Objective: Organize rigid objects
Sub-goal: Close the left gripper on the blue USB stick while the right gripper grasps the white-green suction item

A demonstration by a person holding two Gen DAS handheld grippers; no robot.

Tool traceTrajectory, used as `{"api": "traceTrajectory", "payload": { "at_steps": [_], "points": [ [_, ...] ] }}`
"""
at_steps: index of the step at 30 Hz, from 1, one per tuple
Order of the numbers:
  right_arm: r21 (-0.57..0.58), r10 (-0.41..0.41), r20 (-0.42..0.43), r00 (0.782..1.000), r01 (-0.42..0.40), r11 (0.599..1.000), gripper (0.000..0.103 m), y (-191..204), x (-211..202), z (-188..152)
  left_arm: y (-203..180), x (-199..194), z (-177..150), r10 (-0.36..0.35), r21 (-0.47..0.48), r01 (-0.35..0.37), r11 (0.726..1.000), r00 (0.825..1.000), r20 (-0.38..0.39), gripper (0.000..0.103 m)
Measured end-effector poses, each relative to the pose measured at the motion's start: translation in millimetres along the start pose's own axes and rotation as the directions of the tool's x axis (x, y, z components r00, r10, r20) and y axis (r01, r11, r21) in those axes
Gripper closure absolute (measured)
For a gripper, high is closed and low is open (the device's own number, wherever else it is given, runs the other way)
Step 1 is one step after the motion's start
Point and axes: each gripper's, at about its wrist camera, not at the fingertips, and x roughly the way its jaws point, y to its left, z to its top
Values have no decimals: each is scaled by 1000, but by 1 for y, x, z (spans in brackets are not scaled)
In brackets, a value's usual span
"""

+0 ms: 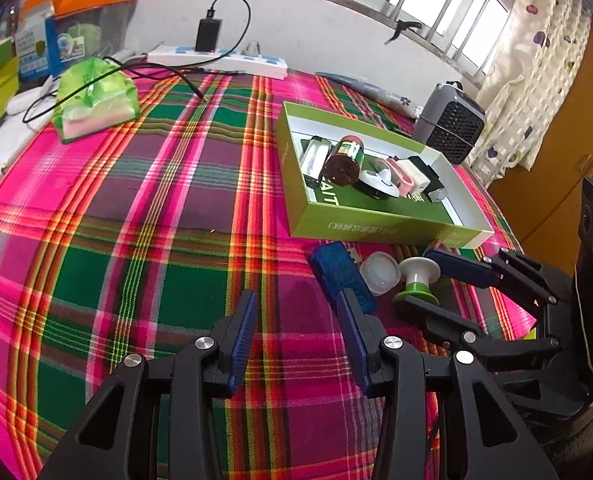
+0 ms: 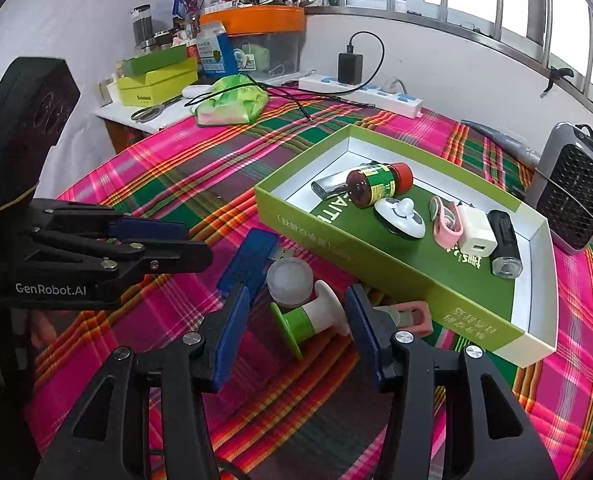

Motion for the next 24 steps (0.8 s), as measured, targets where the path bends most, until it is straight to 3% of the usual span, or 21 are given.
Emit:
{"api": "traceTrajectory", "payload": {
  "at_steps": [5,16,24],
  "points": [
    [-19,-22,0,1000,22,1000,68,4,-2,-1,-5,3,1,5,6,-5,1000,1000,-6,62],
    [36,-12,52,999,10,999,69,-2,-21,-6,-21,7,3,10,40,-9,999,1000,-21,62],
    [107,-32,84,996,23,994,69,-13,-38,-14,-40,18,3,68,98,-65,993,997,-36,62]
  ]
}}
